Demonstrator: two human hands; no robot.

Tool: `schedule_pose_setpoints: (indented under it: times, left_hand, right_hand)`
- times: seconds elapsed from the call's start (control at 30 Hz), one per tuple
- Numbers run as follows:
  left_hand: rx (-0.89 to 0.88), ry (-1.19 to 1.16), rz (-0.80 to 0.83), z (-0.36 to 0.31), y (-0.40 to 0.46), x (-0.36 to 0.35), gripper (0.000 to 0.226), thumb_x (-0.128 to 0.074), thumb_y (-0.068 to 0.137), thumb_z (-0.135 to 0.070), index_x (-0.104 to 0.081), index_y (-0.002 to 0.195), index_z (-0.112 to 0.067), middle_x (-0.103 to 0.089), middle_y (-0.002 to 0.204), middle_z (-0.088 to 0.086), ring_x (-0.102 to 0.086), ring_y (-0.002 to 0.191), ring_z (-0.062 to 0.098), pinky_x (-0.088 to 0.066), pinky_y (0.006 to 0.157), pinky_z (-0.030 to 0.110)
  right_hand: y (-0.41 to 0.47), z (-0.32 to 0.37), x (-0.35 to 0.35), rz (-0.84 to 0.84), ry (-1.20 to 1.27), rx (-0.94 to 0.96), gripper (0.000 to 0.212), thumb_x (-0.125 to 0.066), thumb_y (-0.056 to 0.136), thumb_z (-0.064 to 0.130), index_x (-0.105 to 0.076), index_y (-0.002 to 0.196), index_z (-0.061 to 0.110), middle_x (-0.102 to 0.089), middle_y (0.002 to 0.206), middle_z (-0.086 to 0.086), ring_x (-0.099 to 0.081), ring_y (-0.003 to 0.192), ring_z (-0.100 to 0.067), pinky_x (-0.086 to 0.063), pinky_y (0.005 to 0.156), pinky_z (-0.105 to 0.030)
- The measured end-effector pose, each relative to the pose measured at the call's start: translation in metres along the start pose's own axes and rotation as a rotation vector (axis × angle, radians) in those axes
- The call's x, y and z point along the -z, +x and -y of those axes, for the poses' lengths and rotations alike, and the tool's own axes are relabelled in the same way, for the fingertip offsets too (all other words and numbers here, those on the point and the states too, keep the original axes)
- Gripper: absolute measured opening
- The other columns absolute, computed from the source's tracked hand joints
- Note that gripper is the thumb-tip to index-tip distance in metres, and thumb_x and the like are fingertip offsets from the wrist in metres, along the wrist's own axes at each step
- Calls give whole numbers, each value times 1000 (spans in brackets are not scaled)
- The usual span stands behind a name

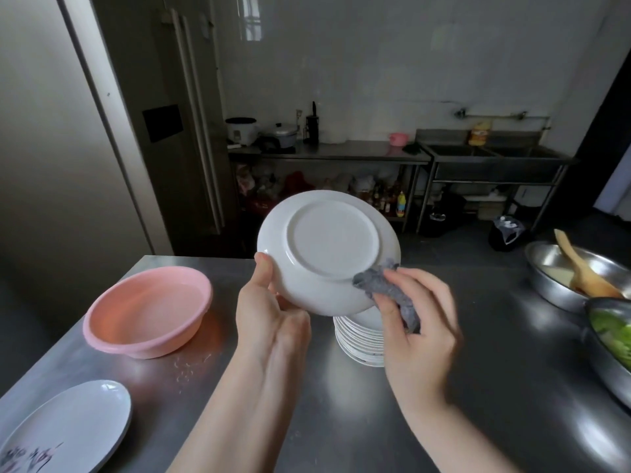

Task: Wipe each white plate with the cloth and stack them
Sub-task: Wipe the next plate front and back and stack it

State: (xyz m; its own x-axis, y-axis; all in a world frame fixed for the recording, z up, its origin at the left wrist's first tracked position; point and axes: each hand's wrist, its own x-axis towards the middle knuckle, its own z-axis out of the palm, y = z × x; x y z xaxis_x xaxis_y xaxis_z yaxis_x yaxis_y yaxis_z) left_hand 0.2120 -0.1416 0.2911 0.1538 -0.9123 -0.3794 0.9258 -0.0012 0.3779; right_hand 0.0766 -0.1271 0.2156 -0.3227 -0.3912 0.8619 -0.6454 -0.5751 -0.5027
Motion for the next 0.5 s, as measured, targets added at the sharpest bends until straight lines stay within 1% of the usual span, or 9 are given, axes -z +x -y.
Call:
schedule_pose_setpoints:
  times: [0.03, 0.1, 0.13, 0.17, 0.2, 0.27, 0.33, 0.4, 0.5]
  left_hand:
    - [5, 14, 13, 2, 1, 1, 18, -62, 95, -26, -65, 90, -8, -73, 65, 0, -71, 58, 12, -60, 68, 36]
    - [48, 54, 49, 4, 1, 0, 27, -60, 96, -31, -66, 100, -5, -75, 83, 7, -72, 79, 21, -55, 88, 47]
    - [57, 66, 47, 4, 2, 0, 30, -59, 96, -33, -65, 104, -5, -74, 89, 8, -70, 86, 23, -52, 92, 49]
    - [47, 63, 41, 4, 4, 1, 28, -60, 96, -32, -66, 105, -6, -74, 88, 7, -70, 85, 21, -54, 90, 44]
    - [25, 48, 37, 3, 5, 1, 22, -61, 96, -28, -66, 104, -8, -74, 82, 2, -71, 77, 13, -57, 80, 33]
    - [-24, 17, 28, 1, 7, 2, 11, -62, 95, -21, -66, 98, -12, -73, 70, -6, -67, 62, 0, -52, 55, 13]
    - [-73, 25, 31, 1, 6, 3, 8, -62, 95, -19, -66, 94, -12, -72, 69, -8, -66, 58, -3, -47, 48, 10]
    - [-107, 60, 61, 4, 4, 4, 9, -60, 96, -19, -67, 95, -12, -72, 69, -9, -65, 57, -4, -46, 47, 10]
    - [-162, 118, 140, 11, -1, 4, 19, -54, 100, -20, -67, 105, -7, -73, 72, -5, -67, 59, 1, -50, 49, 14]
  right_hand:
    - [-5, 3, -1, 27, 4, 34, 18, -67, 85, 11, -72, 103, 9, -62, 106, -5, -60, 100, -22, -49, 89, -37]
    - [-16, 11, -1, 122, 9, 184, 17, -61, 91, 13, -74, 103, 13, -62, 106, -1, -57, 101, -17, -47, 90, -30]
    - [-17, 11, 0, 151, 16, 222, 18, -60, 92, 14, -74, 102, 14, -63, 106, 0, -56, 100, -16, -46, 91, -28]
    - [-13, 9, 1, 147, 26, 196, 18, -60, 92, 15, -74, 102, 14, -63, 106, 0, -57, 100, -16, -45, 91, -27]
    - [-7, 7, 2, 111, 35, 121, 17, -63, 90, 16, -74, 102, 12, -63, 105, -1, -58, 99, -18, -45, 91, -26]
    - [10, 1, 5, 27, 53, -64, 18, -69, 83, 12, -73, 99, 8, -64, 103, -5, -61, 98, -19, -46, 90, -24]
    - [28, -4, 7, 30, 68, -159, 20, -68, 79, 7, -72, 99, 7, -64, 101, -6, -61, 97, -13, -43, 90, -17]
    - [42, -6, 8, 46, 60, -170, 21, -68, 80, 6, -72, 100, 10, -64, 102, -5, -60, 98, -11, -41, 89, -13]
    - [40, 2, 6, 94, -18, -6, 21, -71, 78, 6, -74, 99, 10, -64, 101, -3, -61, 96, -19, -44, 90, -19]
